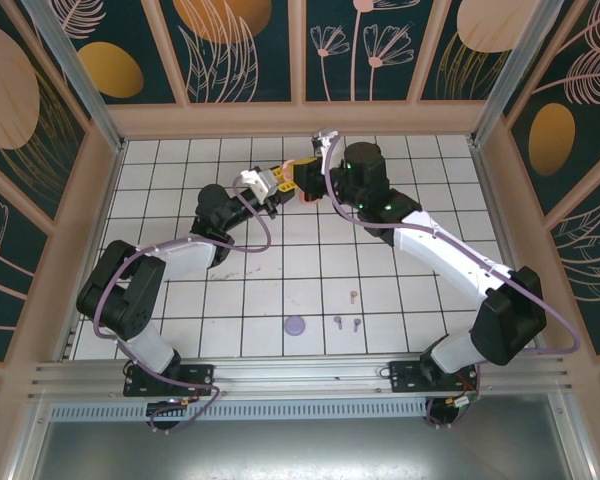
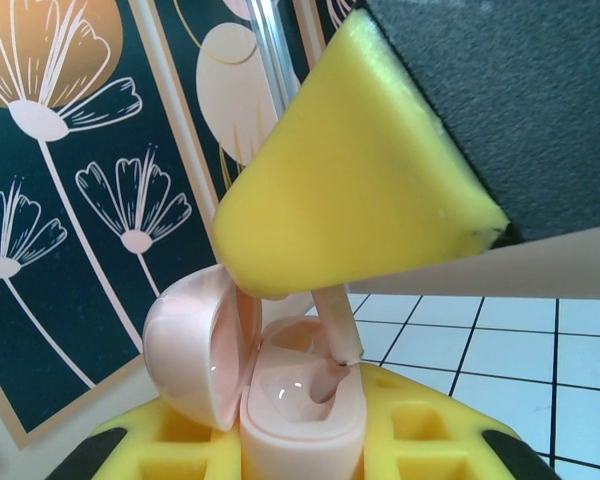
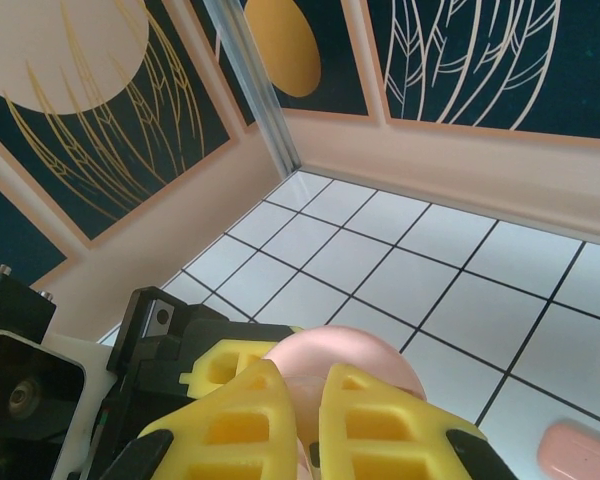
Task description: Insert wireless bluetooth earbuds into charging case
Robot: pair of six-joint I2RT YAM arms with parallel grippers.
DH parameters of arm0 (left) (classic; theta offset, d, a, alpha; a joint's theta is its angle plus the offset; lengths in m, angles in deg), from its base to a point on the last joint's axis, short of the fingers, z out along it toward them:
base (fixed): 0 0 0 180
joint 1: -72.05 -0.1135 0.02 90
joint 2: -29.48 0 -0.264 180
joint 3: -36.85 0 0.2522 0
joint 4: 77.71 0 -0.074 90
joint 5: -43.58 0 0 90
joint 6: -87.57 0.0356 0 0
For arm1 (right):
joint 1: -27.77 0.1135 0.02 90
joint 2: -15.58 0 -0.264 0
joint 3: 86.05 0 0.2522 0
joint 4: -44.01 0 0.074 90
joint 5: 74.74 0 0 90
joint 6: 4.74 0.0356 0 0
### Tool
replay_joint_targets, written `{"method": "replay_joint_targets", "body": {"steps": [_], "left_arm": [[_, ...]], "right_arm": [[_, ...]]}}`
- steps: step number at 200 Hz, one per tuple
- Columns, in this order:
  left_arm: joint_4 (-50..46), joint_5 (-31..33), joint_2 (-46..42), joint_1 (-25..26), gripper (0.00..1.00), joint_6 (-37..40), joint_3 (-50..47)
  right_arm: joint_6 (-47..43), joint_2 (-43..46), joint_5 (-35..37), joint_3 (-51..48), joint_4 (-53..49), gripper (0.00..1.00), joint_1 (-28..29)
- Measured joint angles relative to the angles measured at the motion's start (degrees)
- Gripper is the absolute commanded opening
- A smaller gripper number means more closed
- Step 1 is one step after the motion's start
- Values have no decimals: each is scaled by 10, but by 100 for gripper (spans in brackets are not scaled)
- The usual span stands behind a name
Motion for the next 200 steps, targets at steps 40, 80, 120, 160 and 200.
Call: {"method": "replay_joint_targets", "body": {"steps": [40,80,120,160,200], "left_arm": [[-2,0,0,0,0,-2,0],[-6,1,0,0,0,-3,0],[-9,2,0,0,0,-7,0],[-17,-2,0,0,0,-24,0],[-25,-11,0,0,0,-42,0]], "right_arm": [[0,-3,0,0,6,8,0],[0,-7,0,0,7,7,0],[0,-10,0,0,10,7,-1],[-3,-9,0,-19,36,7,-1],[-18,-6,-7,-42,56,7,-1]]}}
